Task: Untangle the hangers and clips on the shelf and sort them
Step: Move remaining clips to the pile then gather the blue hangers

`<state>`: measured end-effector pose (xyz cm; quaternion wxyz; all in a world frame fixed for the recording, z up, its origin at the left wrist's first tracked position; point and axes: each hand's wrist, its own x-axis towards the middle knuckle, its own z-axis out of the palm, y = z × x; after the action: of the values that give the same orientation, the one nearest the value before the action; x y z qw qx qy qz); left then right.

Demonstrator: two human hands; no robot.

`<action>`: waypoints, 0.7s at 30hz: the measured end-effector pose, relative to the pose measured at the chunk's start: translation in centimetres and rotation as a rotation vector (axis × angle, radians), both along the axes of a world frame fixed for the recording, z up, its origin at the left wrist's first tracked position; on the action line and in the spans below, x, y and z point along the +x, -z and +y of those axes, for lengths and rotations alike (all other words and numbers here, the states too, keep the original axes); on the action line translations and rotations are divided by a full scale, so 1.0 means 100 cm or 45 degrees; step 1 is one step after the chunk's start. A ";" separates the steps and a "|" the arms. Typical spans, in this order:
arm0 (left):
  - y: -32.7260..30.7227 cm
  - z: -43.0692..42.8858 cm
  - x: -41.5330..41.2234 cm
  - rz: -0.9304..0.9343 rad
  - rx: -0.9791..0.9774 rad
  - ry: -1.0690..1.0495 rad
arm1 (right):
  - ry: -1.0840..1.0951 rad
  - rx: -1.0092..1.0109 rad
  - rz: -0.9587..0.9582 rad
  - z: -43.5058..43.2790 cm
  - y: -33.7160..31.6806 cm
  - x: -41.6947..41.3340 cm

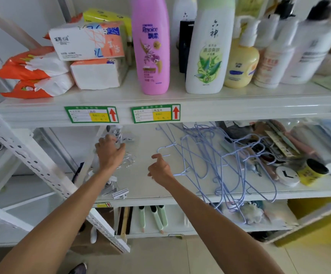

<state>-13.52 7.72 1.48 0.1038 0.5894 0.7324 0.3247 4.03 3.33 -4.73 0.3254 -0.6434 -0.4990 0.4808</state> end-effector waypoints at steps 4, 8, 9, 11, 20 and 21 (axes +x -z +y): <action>0.021 -0.020 0.086 -0.279 -0.341 0.214 | 0.152 0.107 -0.148 -0.012 -0.009 0.072; 0.068 -0.033 0.152 -0.505 -0.776 0.198 | 0.439 0.069 -0.422 -0.045 -0.005 0.167; 0.074 -0.038 0.161 -0.546 -0.786 0.155 | 0.483 0.039 -0.463 -0.057 -0.003 0.186; 0.084 -0.042 0.172 -0.496 -0.761 0.141 | 0.465 -0.070 -0.547 -0.076 0.008 0.204; 0.033 -0.046 0.175 -0.633 -0.806 0.319 | 0.237 -0.170 -0.687 -0.108 0.030 0.209; 0.027 -0.047 0.176 -0.777 -0.806 0.344 | 0.241 -0.177 -0.676 -0.108 0.027 0.208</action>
<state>4.04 3.03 -1.23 0.5310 0.4963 0.6481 0.2272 24.87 -7.52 -7.45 0.1820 -0.8111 -0.4704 0.2961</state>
